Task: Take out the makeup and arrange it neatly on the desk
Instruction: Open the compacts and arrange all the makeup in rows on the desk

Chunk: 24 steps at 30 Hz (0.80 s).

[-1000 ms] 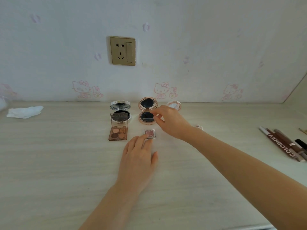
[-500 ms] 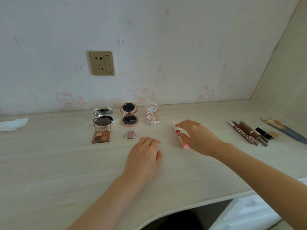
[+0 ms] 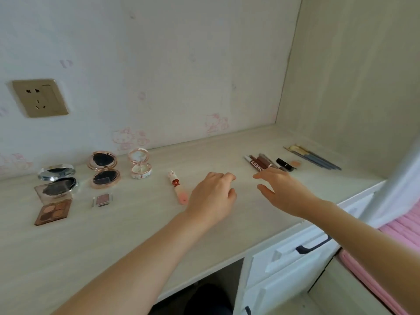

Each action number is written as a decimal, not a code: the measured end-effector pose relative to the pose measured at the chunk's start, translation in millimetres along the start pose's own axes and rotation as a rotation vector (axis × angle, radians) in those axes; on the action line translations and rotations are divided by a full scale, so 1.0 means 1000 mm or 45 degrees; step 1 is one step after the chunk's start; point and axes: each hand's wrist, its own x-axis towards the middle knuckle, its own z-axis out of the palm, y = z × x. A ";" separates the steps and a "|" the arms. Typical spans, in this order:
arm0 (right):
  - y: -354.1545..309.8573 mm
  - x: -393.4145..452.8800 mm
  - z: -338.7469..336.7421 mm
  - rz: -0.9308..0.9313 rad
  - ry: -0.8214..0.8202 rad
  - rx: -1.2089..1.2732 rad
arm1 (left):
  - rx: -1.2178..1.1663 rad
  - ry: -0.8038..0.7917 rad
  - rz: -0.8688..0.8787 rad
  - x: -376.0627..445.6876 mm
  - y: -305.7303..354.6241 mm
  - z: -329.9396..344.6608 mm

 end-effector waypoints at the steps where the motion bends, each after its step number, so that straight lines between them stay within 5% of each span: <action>1: 0.010 -0.003 -0.002 0.025 -0.001 -0.005 | -0.007 -0.021 0.020 0.010 0.006 0.006; 12: 0.126 -0.001 -0.004 0.253 0.042 -0.036 | -0.071 -0.110 0.152 0.107 0.058 0.069; 19: 0.163 0.041 -0.005 0.429 0.060 -0.037 | -0.191 -0.218 0.024 0.173 0.088 0.098; 24: 0.165 0.067 -0.006 0.478 -0.044 -0.128 | 0.059 -0.325 0.019 0.200 0.099 0.113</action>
